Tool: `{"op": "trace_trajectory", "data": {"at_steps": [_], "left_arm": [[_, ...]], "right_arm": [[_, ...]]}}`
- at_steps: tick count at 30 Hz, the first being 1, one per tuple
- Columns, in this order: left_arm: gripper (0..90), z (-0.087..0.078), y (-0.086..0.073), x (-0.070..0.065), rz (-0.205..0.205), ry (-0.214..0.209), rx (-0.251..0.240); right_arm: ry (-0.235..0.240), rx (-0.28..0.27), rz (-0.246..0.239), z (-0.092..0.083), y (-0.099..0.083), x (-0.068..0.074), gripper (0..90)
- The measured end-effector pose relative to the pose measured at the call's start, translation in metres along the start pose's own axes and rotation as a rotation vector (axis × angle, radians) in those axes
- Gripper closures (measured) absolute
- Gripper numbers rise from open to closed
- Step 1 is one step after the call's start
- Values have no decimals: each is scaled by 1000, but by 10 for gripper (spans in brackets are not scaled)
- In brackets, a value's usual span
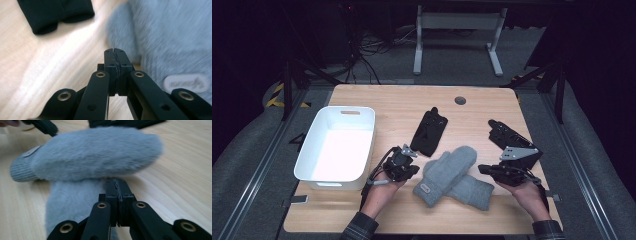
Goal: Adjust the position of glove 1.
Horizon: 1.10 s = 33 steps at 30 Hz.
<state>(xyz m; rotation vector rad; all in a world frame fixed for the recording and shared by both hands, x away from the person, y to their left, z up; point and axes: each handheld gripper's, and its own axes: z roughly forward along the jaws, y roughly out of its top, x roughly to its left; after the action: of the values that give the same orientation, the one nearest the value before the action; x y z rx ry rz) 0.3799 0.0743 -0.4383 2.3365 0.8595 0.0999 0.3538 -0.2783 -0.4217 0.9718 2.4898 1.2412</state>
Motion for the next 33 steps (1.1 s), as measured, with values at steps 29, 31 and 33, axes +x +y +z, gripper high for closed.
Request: {"op": "trace_trajectory", "data": {"at_steps": [29, 31, 33], "left_arm": [[895, 3, -6, -44, 86, -280, 1], [895, 5, -5, -51, 112, -294, 9], [895, 7, -3, -57, 130, -305, 7]], "right_arm": [[75, 11, -21, 51, 35, 14, 894], [82, 8, -29, 54, 39, 16, 894], [89, 5, -33, 57, 42, 18, 894]]}}
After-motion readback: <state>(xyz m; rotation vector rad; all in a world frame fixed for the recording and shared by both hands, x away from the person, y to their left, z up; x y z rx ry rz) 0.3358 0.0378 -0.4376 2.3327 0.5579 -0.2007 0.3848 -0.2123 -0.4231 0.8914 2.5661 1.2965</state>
